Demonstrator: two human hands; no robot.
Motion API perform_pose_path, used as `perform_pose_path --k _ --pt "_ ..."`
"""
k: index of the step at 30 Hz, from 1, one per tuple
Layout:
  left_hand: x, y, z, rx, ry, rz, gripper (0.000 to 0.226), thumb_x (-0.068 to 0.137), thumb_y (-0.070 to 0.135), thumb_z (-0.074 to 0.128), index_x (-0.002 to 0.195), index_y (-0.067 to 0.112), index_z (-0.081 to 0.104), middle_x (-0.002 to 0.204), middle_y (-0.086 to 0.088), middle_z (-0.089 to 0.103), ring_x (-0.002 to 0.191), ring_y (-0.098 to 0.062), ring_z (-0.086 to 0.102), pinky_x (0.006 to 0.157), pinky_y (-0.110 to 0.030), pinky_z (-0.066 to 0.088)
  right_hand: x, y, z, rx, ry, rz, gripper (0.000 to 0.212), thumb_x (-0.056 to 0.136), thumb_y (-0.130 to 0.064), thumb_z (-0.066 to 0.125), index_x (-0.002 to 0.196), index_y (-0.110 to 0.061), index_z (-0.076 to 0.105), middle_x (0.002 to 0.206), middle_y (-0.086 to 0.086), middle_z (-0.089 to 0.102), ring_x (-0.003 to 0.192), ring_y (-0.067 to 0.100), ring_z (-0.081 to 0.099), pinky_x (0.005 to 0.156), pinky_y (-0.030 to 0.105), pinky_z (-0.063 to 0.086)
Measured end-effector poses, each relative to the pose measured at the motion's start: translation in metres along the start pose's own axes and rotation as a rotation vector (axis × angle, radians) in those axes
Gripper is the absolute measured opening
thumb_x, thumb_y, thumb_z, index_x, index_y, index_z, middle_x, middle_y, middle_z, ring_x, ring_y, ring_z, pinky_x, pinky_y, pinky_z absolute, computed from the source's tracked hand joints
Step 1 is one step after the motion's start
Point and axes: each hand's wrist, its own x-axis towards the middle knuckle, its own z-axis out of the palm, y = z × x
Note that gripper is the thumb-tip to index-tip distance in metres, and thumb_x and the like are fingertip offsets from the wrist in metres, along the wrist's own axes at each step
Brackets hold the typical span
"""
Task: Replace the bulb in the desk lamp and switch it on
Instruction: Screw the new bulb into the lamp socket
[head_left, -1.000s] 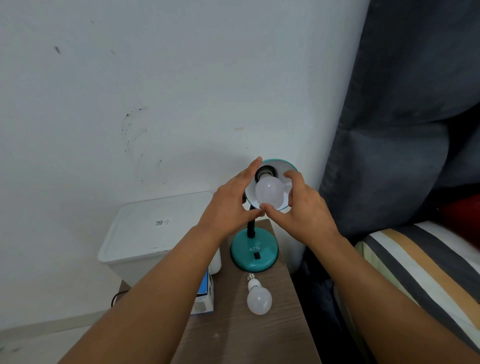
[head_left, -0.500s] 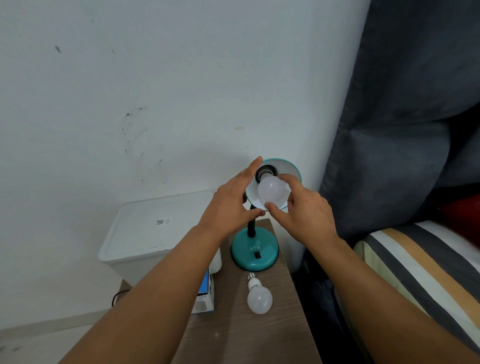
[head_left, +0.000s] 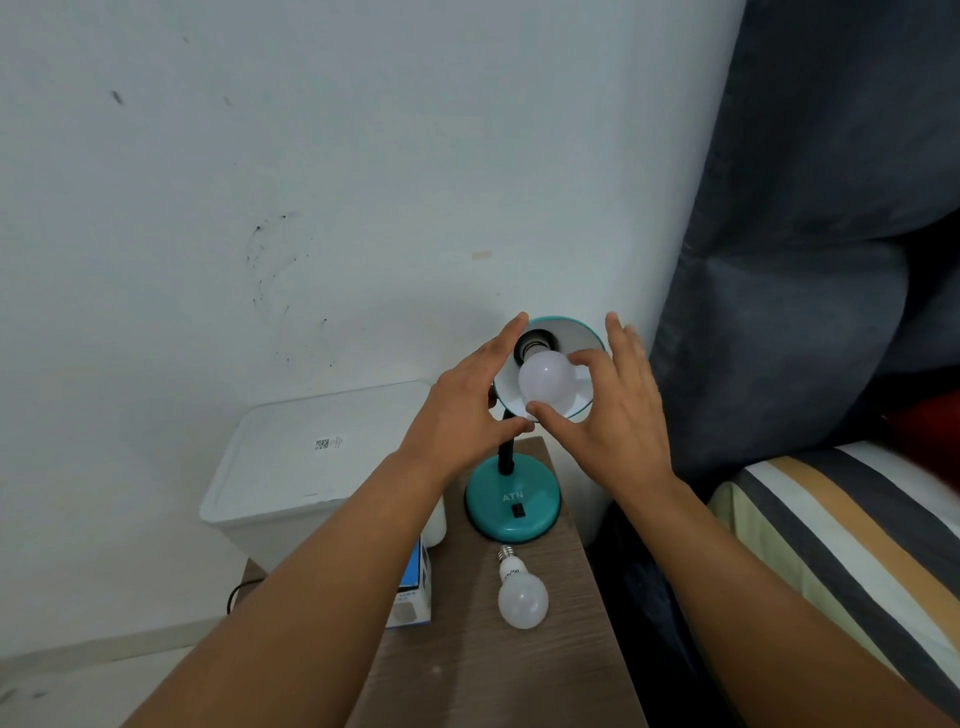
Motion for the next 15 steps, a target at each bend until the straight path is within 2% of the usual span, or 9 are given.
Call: perform_pose_path --k 3,5,7,10,13,15 --pt "-0.0007 0.0002 0.0005 -0.005 -0.001 0.000 0.105 0.077 0.032 0.085 0.154 0.049 0.015 0.146 0.017 0.048 0.114 -0.001 0.054 0.090 -0.020 0.053 -0.0007 -0.0025 -0.0001 0.132 -0.073 0.107 0.064 0.072 -0.057 0.079 0.119 -0.026 0.049 0.166 -0.001 0.012 0.137 0.025 0.044 0.089 0.038 0.050" --pt "-0.0010 0.0006 0.0006 -0.003 0.002 0.002 0.104 0.078 0.034 0.084 0.154 0.049 0.015 0.146 0.017 0.047 0.113 -0.001 0.054 0.089 -0.019 0.053 -0.0019 -0.0042 -0.0013 0.151 -0.058 0.101 0.068 0.070 -0.054 0.082 0.122 -0.028 0.047 0.166 -0.004 0.010 0.129 0.023 0.050 0.082 0.031 0.046" --pt "-0.0013 0.0003 0.0003 -0.004 0.006 -0.002 0.104 0.077 0.034 0.084 0.154 0.049 0.015 0.145 0.017 0.047 0.111 -0.001 0.054 0.088 -0.020 0.053 -0.0029 -0.0049 -0.0019 0.178 -0.054 0.060 0.074 0.070 -0.049 0.084 0.131 -0.030 0.045 0.166 -0.003 0.009 0.133 0.022 0.046 0.085 0.029 0.044" --pt "-0.0018 -0.0010 0.0001 -0.002 0.006 -0.005 0.105 0.077 0.032 0.085 0.154 0.049 0.015 0.145 0.018 0.047 0.109 -0.002 0.055 0.087 -0.019 0.053 -0.0031 -0.0035 -0.0010 0.190 -0.060 0.012 0.070 0.074 -0.043 0.082 0.134 -0.031 0.050 0.166 -0.001 0.009 0.135 0.024 0.045 0.091 0.034 0.048" --pt "-0.0014 -0.0015 0.0003 -0.016 0.006 -0.006 0.104 0.078 0.032 0.085 0.154 0.048 0.016 0.144 0.018 0.048 0.112 -0.003 0.056 0.088 -0.015 0.051 -0.0001 -0.0035 -0.0001 0.221 -0.044 0.083 0.065 0.073 -0.047 0.082 0.127 -0.026 0.052 0.161 -0.002 0.024 0.135 0.016 0.041 0.096 0.033 0.046" --pt "-0.0010 -0.0008 0.0008 -0.021 0.010 -0.009 0.103 0.078 0.030 0.084 0.154 0.048 0.017 0.145 0.017 0.049 0.115 -0.002 0.055 0.089 -0.014 0.050 0.0009 -0.0050 0.0002 0.245 -0.034 0.104 0.070 0.070 -0.052 0.082 0.125 -0.024 0.050 0.156 -0.002 0.032 0.133 0.013 0.042 0.097 0.032 0.045"
